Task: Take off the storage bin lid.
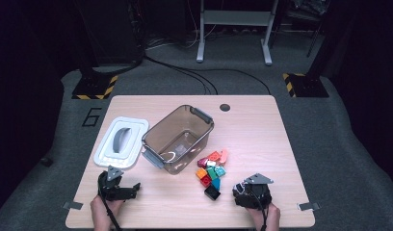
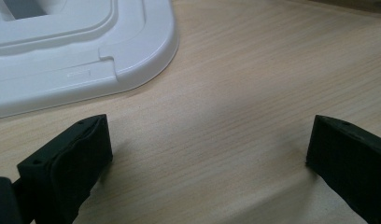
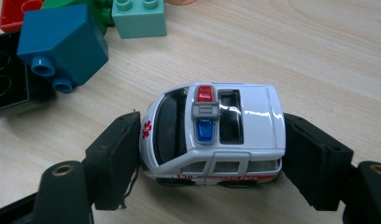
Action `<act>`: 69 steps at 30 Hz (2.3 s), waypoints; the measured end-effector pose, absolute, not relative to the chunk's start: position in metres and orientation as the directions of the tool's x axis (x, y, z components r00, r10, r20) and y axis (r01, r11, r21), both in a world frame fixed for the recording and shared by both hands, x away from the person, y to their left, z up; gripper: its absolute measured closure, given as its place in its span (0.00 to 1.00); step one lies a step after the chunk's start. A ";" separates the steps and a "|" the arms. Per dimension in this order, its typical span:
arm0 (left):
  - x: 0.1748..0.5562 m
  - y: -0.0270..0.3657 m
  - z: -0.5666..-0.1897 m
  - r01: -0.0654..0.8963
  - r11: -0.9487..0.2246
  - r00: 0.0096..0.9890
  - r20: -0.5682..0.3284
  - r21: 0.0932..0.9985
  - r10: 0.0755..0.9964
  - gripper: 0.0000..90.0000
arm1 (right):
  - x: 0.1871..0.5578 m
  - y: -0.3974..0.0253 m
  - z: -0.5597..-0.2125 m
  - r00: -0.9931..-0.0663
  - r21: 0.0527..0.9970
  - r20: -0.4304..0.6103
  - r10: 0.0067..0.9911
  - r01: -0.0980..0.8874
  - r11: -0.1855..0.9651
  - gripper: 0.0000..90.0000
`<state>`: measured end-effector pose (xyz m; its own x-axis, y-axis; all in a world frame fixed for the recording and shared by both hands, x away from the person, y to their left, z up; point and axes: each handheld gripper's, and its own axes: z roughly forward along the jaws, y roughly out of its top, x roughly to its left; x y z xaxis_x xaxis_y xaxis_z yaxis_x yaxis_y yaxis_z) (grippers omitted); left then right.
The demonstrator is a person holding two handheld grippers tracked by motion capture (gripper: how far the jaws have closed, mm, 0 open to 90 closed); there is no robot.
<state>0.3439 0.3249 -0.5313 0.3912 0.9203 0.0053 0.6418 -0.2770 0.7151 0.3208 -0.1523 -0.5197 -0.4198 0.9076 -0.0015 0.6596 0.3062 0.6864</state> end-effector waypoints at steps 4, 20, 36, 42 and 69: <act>0.344 0.325 -0.531 0.642 -0.277 0.392 0.005 0.715 0.920 0.00 | 0.320 -0.152 -0.520 -0.418 0.689 0.001 0.908 0.658 0.302 0.27; 0.344 0.325 -0.532 0.638 -0.275 0.390 0.006 0.719 0.921 0.00 | 0.325 -0.157 -0.518 -0.429 0.706 0.026 0.903 0.647 0.287 0.28; 0.344 0.325 -0.532 0.637 -0.277 0.392 0.007 0.720 0.920 0.00 | 0.342 -0.161 -0.498 -0.456 0.727 0.028 0.889 0.620 0.296 0.28; 0.344 0.325 -0.532 0.637 -0.276 0.391 0.007 0.720 0.920 0.00 | 0.354 -0.160 -0.492 -0.465 0.730 0.021 0.885 0.612 0.304 0.28; 0.344 0.325 -0.532 0.641 -0.273 0.388 0.004 0.717 0.922 0.00 | 0.402 -0.149 -0.463 -0.505 0.739 0.041 0.862 0.596 0.314 0.28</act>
